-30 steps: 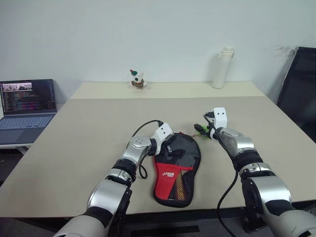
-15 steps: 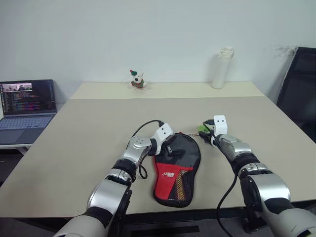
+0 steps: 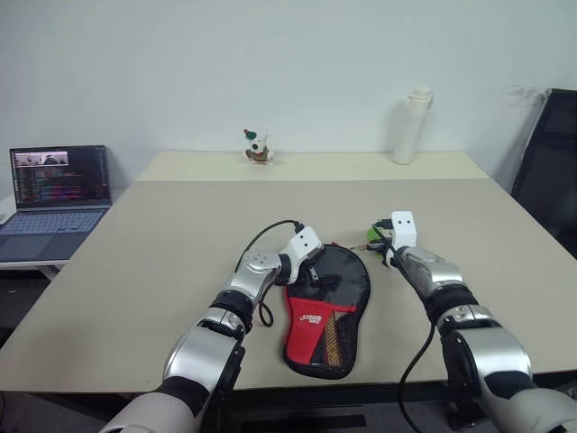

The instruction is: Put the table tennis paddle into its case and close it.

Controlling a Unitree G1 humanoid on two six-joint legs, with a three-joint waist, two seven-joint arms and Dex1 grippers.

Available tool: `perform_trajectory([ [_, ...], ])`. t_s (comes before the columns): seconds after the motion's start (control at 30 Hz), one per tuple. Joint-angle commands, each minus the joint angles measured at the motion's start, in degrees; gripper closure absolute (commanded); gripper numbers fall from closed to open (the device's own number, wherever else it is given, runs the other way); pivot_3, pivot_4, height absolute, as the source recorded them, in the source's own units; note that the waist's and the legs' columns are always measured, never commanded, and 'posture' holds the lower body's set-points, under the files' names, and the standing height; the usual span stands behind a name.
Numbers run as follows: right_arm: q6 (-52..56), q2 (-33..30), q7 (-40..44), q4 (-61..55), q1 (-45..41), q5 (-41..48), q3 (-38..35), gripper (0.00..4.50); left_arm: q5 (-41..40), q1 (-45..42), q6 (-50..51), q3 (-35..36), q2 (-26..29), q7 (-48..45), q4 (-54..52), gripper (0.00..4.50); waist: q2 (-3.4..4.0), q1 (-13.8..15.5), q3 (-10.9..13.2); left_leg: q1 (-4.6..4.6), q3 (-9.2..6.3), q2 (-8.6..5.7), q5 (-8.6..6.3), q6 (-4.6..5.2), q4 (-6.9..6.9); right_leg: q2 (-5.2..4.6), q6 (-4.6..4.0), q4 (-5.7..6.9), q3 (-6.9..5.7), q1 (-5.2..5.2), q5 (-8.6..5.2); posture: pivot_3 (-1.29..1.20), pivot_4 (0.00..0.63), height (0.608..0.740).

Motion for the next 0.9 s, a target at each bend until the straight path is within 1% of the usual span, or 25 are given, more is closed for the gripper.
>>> perform_trajectory([
  [0.03, 12.17, -4.95, 0.5, -23.36, 10.24, 1.96, -1.58, 4.5, 2.29, 1.13, 1.91, -1.67, -0.73, 0.23, 3.26, 0.0, 0.04, 0.57, -0.03, -0.11, -0.08, -0.03, 0.0, 0.0, 0.01, -0.05, 0.02, -0.05, -0.1, 0.0, -0.01, 0.0, 0.15, 0.74],
  [0.13, 20.91, -6.49, -0.02, -38.23, 17.93, 3.48, -2.1, 4.5, 2.3, 0.88, 1.92, -1.62, -1.11, 0.3, 3.71, 0.0, 0.13, 0.82, -0.08, -0.12, -0.06, -0.07, -0.01, 0.0, 0.01, -0.09, 0.07, -0.07, -0.02, -0.03, -0.03, 0.0, 0.15, 0.74],
  [0.2, 28.48, -6.93, -0.04, -50.48, 24.73, 5.82, -2.57, 4.5, 2.4, 0.56, 1.99, -1.72, -1.71, 0.55, 4.06, 0.0, 0.19, 1.14, -0.12, -0.05, -0.08, -0.08, -0.01, 0.0, 0.02, -0.09, 0.08, -0.04, -0.02, -0.01, -0.04, 0.0, 0.15, 0.74],
  [0.33, 39.05, -6.39, -0.27, -66.96, 33.02, 9.8, -2.13, 4.5, 2.66, 0.01, 1.86, -1.93, -2.42, 0.88, 4.76, 0.0, 0.23, 1.24, -0.16, -0.04, -0.12, -0.08, 0.0, 0.0, 0.05, -0.04, 0.1, -0.04, -0.16, 0.06, -0.05, 0.0, 0.15, 0.74],
  [0.43, 48.45, -5.96, 1.05, -81.76, 39.92, 15.76, -1.55, 4.5, 2.95, -0.58, 1.86, -2.16, -3.23, 1.37, 5.22, 0.0, 0.23, 1.35, -0.18, -0.02, -0.16, -0.07, 0.0, 0.0, 0.05, -0.04, 0.1, -0.05, -0.21, 0.08, -0.06, 0.0, 0.15, 0.74],
  [0.47, 50.62, -6.12, 1.54, -84.91, 41.25, 17.33, -1.59, 4.5, 3.01, -0.71, 1.84, -2.17, -3.37, 1.41, 5.32, 0.0, 0.23, 1.33, -0.19, -0.03, -0.17, -0.07, -0.01, 0.0, 0.05, -0.02, 0.1, -0.08, -0.23, 0.08, -0.06, 0.0, 0.15, 0.74],
  [0.63, 58.1, -8.52, 4.27, -94.95, 46.06, 23.42, -4.21, 4.5, 3.49, -1.08, 1.71, -2.13, -3.85, 1.72, 5.77, 0.0, 0.19, 1.15, -0.2, -0.01, -0.2, -0.08, -0.01, 0.0, 0.07, -0.04, 0.12, -0.1, -0.22, 0.09, -0.05, 0.0, 0.15, 0.74],
  [0.73, 60.0, -10.71, 6.03, -97.1, 48.58, 25.58, -6.68, 4.5, 3.72, -1.15, 1.66, -2.18, -4.12, 1.96, 5.94, 0.0, 0.18, 1.17, -0.2, -0.02, -0.17, -0.08, -0.01, 0.0, 0.06, -0.04, 0.12, -0.13, -0.24, 0.1, -0.05, 0.0, 0.15, 0.74],
  [0.9, 61.53, -16.13, 10.5, -100.24, 55.89, 29.54, -10.11, 4.5, 4.1, -1.13, 1.57, -2.23, -4.5, 2.35, 6.08, 0.0, 0.2, 1.55, -0.23, -0.11, -0.25, -0.1, -0.01, 0.0, 0.04, -0.07, 0.12, -0.25, -0.35, 0.11, -0.06, 0.0, 0.15, 0.74],
])
